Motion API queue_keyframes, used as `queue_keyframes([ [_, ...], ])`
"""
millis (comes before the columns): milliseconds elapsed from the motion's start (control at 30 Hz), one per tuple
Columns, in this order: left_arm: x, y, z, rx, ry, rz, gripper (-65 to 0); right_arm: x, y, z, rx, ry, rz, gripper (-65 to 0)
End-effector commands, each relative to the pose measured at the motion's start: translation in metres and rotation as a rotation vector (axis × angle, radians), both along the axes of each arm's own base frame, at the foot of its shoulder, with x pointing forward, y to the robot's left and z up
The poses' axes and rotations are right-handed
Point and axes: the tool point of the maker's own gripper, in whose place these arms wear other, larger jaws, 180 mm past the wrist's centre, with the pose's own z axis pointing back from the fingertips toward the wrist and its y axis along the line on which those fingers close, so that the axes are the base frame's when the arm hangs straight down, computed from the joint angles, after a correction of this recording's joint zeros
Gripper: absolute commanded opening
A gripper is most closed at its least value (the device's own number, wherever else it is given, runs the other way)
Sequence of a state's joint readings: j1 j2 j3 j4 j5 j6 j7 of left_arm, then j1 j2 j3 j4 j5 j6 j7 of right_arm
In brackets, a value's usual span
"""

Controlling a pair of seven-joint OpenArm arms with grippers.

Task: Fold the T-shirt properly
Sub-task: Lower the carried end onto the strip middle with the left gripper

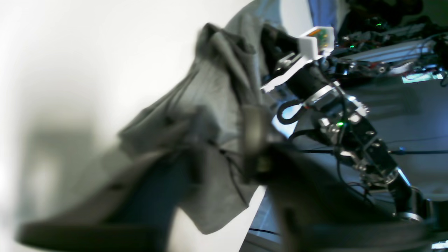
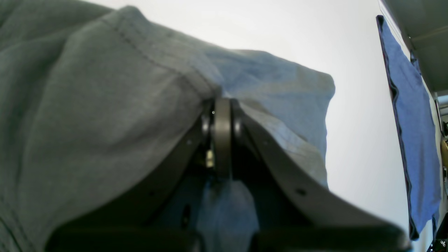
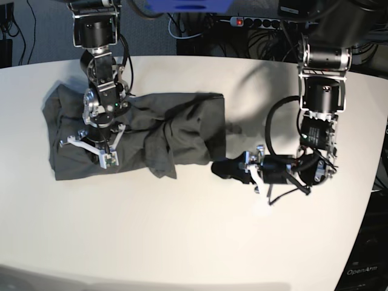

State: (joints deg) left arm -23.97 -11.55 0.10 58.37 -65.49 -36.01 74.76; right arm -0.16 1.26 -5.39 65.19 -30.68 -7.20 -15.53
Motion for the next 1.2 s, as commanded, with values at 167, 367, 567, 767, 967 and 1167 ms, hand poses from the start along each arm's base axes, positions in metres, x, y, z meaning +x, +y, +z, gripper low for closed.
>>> queue_keyframes([
  [167, 0.008, -0.023, 0.021, -0.069, -0.045, -0.019, -63.1, -0.065, 0.009, -0.061, 0.011, 0.31, 0.019, -64.9],
  [367, 0.008, -0.036, 0.024, -0.087, -0.034, -0.025, -63.1, -0.066, 0.008, -0.062, 0.01, 0.312, 0.02, -64.9],
  [567, 0.014, -0.006, 0.015, -0.048, 0.1, 0.086, -63.1, -0.066, 0.008, -0.062, 0.01, 0.312, 0.02, -64.9],
  [767, 0.014, 0.005, 0.011, -0.018, 0.116, 0.101, -63.1, -0.066, 0.008, -0.062, 0.01, 0.311, 0.021, -64.9],
  [967, 0.009, -0.012, 0.009, -0.01, 0.118, 0.057, -63.1, -0.066, 0.008, -0.062, 0.012, 0.311, 0.02, -64.9],
  [1167, 0.01, -0.014, 0.005, 0.038, 0.151, 0.059, -63.1, -0.066, 0.008, -0.062, 0.012, 0.311, 0.02, -64.9],
])
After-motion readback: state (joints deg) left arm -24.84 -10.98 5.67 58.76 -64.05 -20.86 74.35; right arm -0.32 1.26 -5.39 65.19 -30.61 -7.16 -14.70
